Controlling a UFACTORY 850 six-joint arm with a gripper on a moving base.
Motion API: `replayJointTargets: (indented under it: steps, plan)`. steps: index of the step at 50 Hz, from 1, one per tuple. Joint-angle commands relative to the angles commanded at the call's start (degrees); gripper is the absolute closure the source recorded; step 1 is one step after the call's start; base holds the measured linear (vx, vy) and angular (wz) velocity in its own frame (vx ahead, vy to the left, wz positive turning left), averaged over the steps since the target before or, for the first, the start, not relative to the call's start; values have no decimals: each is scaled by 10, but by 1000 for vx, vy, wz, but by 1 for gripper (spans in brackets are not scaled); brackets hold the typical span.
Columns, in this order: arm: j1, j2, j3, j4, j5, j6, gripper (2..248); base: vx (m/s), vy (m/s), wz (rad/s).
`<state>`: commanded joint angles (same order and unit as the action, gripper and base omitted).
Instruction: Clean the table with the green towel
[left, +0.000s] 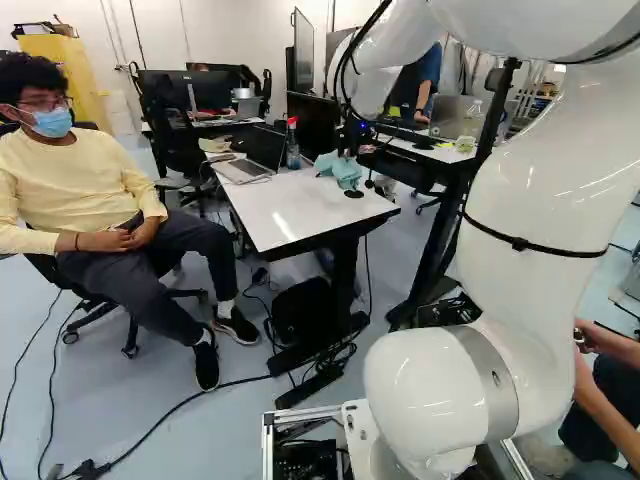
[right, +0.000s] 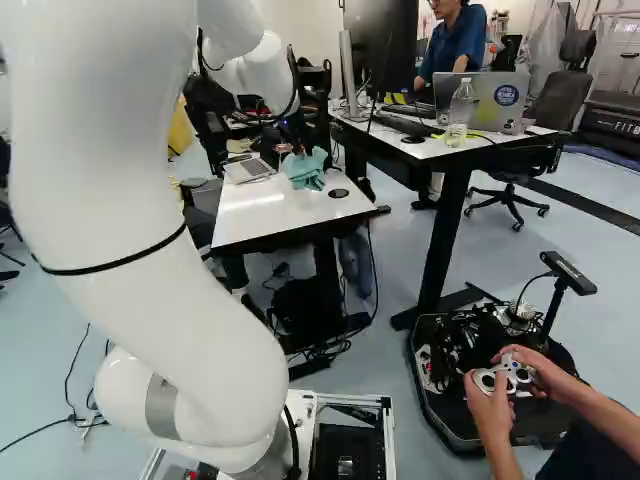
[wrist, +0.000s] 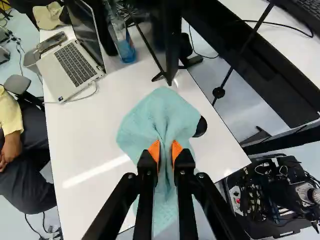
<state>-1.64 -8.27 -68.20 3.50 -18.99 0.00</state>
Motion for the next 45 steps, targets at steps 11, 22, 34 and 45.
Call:
replayJointTargets:
  steps: [11, 22, 34, 45]
  plan:
    - [-3, -31, -35, 0, 0, 0, 199, 0, 0, 0]
    - [-5, -50, -56, 0, 0, 0, 199, 0, 0, 0]
    - [-5, -52, -58, 0, 0, 0, 198, 0, 0, 0]
    - [-5, -52, -58, 0, 0, 0, 138, 0, 0, 0]
